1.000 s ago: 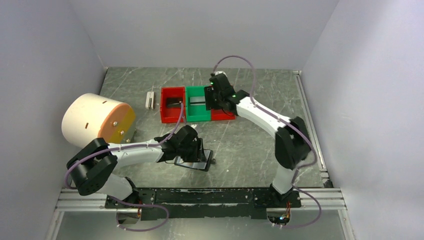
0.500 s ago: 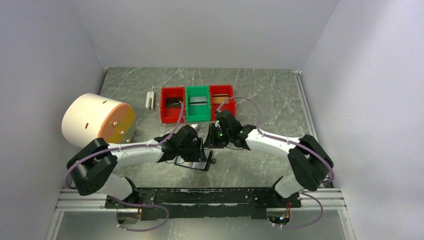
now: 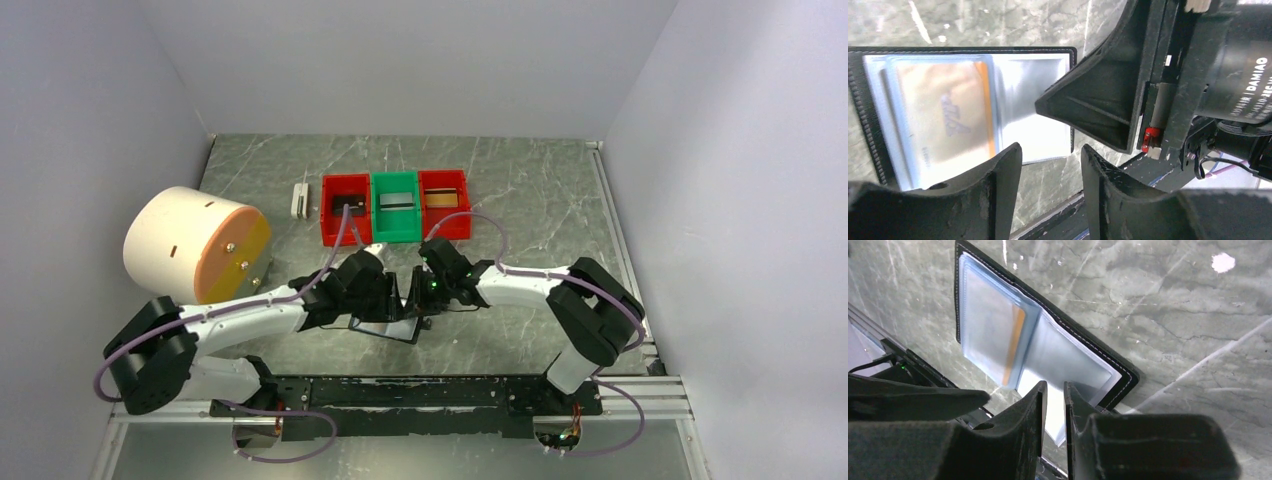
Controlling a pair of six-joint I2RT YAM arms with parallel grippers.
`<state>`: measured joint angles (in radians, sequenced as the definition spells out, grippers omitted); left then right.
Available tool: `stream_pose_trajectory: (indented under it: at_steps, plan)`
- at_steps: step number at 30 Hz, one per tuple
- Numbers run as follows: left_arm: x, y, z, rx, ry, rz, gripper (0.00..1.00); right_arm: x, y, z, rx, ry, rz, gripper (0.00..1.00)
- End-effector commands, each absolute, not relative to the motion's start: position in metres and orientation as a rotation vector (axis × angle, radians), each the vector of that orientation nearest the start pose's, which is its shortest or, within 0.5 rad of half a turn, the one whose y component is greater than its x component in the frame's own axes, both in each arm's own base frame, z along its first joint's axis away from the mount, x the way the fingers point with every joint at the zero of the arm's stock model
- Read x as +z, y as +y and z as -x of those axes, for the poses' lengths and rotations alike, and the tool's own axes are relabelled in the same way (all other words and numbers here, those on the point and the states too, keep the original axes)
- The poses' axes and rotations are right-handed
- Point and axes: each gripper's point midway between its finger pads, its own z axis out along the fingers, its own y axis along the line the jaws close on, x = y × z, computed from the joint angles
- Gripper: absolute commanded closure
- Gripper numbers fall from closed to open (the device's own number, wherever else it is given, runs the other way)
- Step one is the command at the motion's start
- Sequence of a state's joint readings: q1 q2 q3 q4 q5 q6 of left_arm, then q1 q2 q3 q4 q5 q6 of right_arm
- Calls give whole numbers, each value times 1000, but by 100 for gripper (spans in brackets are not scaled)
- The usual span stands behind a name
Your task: Take the credit cards out of the card holder
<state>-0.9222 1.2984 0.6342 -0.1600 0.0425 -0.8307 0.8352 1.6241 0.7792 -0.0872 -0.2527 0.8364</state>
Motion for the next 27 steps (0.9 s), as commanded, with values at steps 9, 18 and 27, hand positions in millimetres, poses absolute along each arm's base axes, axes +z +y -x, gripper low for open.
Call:
stream_pose_trajectory:
  at_steps: [9,18,27]
  plan:
    - [40,-233,-183,-579,2624,-8,41,26,318,-175,1014,2728,103,76]
    - [24,-233,-179,-571,2691,-5,40,28,324,-175,1055,2721,106,74]
    - [22,-242,-167,-700,2697,-29,55,30,336,-181,1112,2709,63,69]
